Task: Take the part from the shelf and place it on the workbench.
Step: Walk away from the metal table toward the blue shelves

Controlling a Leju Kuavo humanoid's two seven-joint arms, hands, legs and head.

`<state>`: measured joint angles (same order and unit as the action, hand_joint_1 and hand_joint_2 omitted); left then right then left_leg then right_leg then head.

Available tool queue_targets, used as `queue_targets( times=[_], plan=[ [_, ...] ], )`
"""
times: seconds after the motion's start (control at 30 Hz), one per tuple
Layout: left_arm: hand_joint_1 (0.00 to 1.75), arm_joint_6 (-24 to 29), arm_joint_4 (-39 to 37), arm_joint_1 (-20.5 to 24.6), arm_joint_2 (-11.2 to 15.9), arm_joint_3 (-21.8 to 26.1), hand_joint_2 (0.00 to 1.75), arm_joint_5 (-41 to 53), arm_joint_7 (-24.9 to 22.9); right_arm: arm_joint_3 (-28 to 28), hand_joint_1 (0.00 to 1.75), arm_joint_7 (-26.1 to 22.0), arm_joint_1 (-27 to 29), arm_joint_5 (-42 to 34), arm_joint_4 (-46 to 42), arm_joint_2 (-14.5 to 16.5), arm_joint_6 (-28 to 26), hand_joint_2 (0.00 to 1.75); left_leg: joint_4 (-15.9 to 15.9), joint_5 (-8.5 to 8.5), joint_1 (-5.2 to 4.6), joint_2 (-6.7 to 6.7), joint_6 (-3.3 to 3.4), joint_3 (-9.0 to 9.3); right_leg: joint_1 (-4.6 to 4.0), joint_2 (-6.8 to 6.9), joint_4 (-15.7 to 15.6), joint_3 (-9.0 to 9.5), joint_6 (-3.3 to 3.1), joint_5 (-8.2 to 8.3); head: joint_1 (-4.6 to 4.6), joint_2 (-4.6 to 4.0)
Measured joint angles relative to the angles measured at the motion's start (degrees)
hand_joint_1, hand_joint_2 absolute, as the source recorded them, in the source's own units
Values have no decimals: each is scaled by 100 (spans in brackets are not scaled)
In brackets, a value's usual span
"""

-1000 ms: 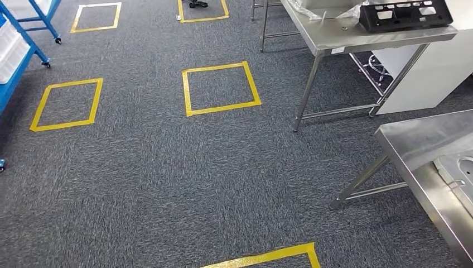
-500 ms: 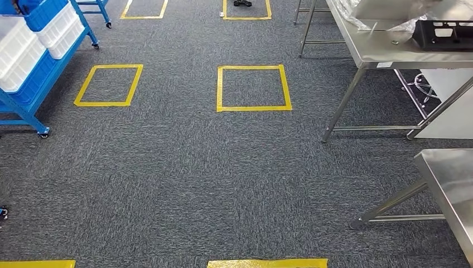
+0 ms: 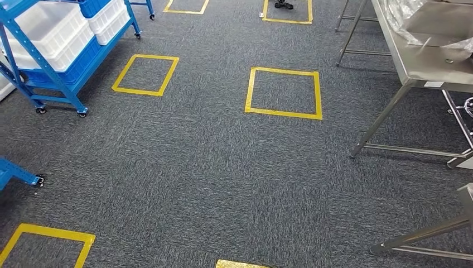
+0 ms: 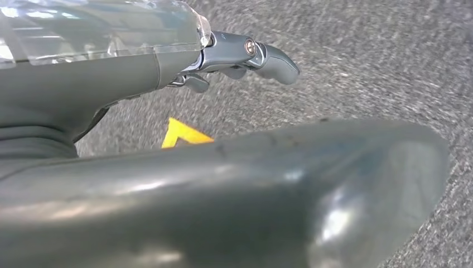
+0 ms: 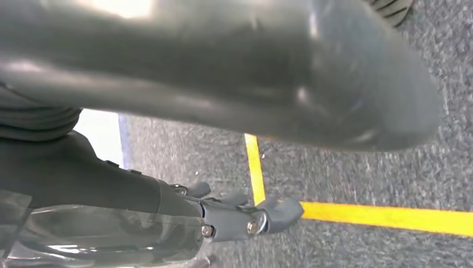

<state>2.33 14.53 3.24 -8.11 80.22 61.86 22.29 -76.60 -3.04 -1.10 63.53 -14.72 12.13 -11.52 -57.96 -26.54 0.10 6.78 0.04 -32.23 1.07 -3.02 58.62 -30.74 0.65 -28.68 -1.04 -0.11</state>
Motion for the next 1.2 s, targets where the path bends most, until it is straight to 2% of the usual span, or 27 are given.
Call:
queue_targets(
  times=[0.03, 0.1, 0.17, 0.2, 0.23, 0.27, 0.3, 0.33, 0.4, 0.43, 0.47, 0.5, 0.53, 0.6, 0.67, 0.7, 0.73, 0.77, 0.8, 0.83, 0.9, 0.97, 1.03, 1.07, 1.1, 1.17, 1.2],
  plan=[
    [0, 2, 0, -12, 0, 3, 0, -1, 0, -1, 0, 0, -6, 9, -1, 1, 0, 0, -15, -11, 9, -12, -28, -14, -1, 63, -24, 11, -38, 16, 1, 0],
    [0, 4, 0, -16, -2, 9, 0, -1, -1, -1, 0, -2, -1, 23, -1, 2, 0, 0, -292, -199, 15, -228, -75, -145, 8, 208, -76, 28, -122, 43, -18, 0],
    [0, 7, 0, 3, -4, 11, 0, 1, -1, -2, 0, -24, 21, 44, -2, 3, 8, 0, -983, -578, 24, -514, -110, -464, -16, 366, -89, 30, -175, 38, -37, 0],
    [0, 9, 0, 10, -4, 11, 0, 3, -1, -3, 0, -45, 30, 58, -5, 4, 15, 0, -1349, -732, 33, -576, -129, -634, -31, 451, -88, 28, -186, 31, -38, 0],
    [0, 15, 0, 8, -5, 12, 0, 6, 0, -4, 0, -70, 34, 75, -10, 6, 23, 0, -1573, -792, 42, -607, -141, -730, -43, 531, -87, 29, -193, 23, -37, 0],
    [0, 21, 0, 1, -5, 13, 0, 14, 0, -5, 0, -97, 34, 92, -18, 9, 30, 0, -1585, -743, 48, -627, -146, -721, -51, 606, -85, 32, -194, 16, -37, 0],
    [0, 27, 0, -8, -6, 14, 0, 24, 0, -5, 0, -120, 32, 109, -26, 14, 34, 0, -1371, -601, 51, -658, -143, -596, -55, 675, -82, 41, -189, 6, -38, 0],
    [0, 33, 0, -12, -7, 14, 0, 33, 0, -5, 0, -142, 31, 128, -36, 25, 39, 0, -976, -406, 50, -730, -129, -375, -59, 739, -80, 59, -178, -6, -37, -1],
    [0, 40, 0, 1, -6, 15, 0, 44, -1, -7, 0, -172, 35, 162, -59, 52, 56, 0, -243, -170, 9, -939, -80, 11, -79, 854, -72, 92, -133, -37, -33, -1],
    [0, 43, 0, 9, -6, 15, 0, 44, -1, -8, 0, -181, 36, 176, -74, 69, 66, 0, -54, -134, -16, -1001, -51, 99, -86, 902, -68, 104, -103, -50, -31, -1],
    [0, 45, 1, 10, -5, 15, 0, 45, -1, -9, 0, -187, 33, 188, -90, 83, 79, 0, 0, -147, -42, -1006, -26, 107, -89, 947, -69, 113, -72, -58, -28, -1],
    [0, 48, 1, 1, -4, 17, 0, 45, -1, -9, 0, -191, 24, 201, -105, 102, 87, 0, 14, -131, -48, -942, 5, 97, -86, 993, -74, 128, -41, -61, -27, -1],
    [0, 51, 1, -10, -4, 20, 0, 45, -1, -10, 0, -194, 16, 212, -121, 117, 92, 0, 42, -110, -38, -888, 33, 111, -73, 996, -67, 145, -7, -77, -28, 0],
    [0, 62, 2, -17, -3, 26, 0, 43, -2, -11, 0, -200, 18, 225, -149, 139, 96, 0, 113, -55, -8, -779, 103, 151, -50, 773, 126, 89, 45, -235, -19, 0],
    [0, 77, 2, 1, -4, 28, 0, 44, -3, -13, 0, -203, 44, 235, -170, 146, 96, 0, 140, -22, 4, -662, 148, 158, -30, 442, 780, -223, 69, -600, -4, 0],
    [0, 83, 2, 8, -3, 28, 0, 47, -4, -15, 0, -203, 55, 245, -180, 151, 96, 0, 137, -16, 1, -595, 158, 150, -27, 365, 1175, -428, 75, -764, -1, 0],
    [0, 89, 2, 10, -4, 28, 0, 51, -5, -20, 0, -203, 64, 254, -192, 155, 97, 0, 135, -15, 0, -521, 160, 147, -25, 333, 1474, -593, 81, -839, -1, 0],
    [0, 92, 2, 9, -4, 28, 0, 54, -7, -27, 0, -204, 70, 264, -209, 161, 99, 0, 132, -17, 0, -443, 157, 151, -22, 321, 1570, -667, 85, -789, -1, 0],
    [0, 95, 2, 8, -4, 28, 0, 55, -8, -38, 0, -204, 73, 272, -228, 167, 102, 0, 128, -20, 2, -363, 152, 161, -16, 307, 1434, -632, 86, -624, -1, 0],
    [0, 97, 2, 8, -8, 28, 0, 56, -8, -50, 0, -208, 75, 280, -250, 173, 105, 0, 120, -28, 7, -281, 140, 174, -5, 263, 1102, -502, 84, -386, 1, 0],
    [0, 102, 2, 20, -15, 28, 0, 64, -9, -79, 0, -223, 85, 306, -290, 183, 109, 0, 78, -55, 3, -132, 91, 169, 25, 9, 341, -197, 75, -14, -1, 0],
    [0, 110, 2, 31, -19, 28, 0, 71, -9, -103, 0, -243, 87, 343, -333, 196, 112, 0, 41, -73, 2, -14, 18, 126, 26, -147, 16, -72, 50, 65, -2, 0],
    [0, 120, 2, 19, -18, 33, 0, 72, -9, -116, 0, -255, 74, 368, -379, 214, 117, 0, 37, -74, 20, 72, -58, 94, 14, -40, -9, -56, -14, 66, -1, 0],
    [0, 123, 2, 10, -17, 37, 0, 72, -8, -122, 0, -259, 72, 374, -404, 223, 120, 0, -4, -107, 23, -2, -88, 74, 15, 24, -28, -44, -57, 74, -3, 0],
    [0, 127, 2, 9, -17, 39, 0, 72, -7, -131, 0, -263, 76, 378, -425, 232, 123, 0, -138, -199, 24, -145, -114, 12, 15, 103, -50, -33, -100, 80, -13, 0],
    [0, 129, 2, 28, -19, 41, 0, 81, 8, -154, 0, -264, 99, 382, -460, 245, 126, 0, -741, -547, 25, -489, -158, -273, -2, 277, -73, -23, -161, 76, -32, 0],
    [0, 129, 2, 38, -21, 41, 0, 89, 19, -167, 0, -264, 109, 385, -472, 249, 128, 0, -1137, -735, 33, -569, -180, -468, -15, 369, -71, -25, -179, 67, -39, 0]
  ],
)
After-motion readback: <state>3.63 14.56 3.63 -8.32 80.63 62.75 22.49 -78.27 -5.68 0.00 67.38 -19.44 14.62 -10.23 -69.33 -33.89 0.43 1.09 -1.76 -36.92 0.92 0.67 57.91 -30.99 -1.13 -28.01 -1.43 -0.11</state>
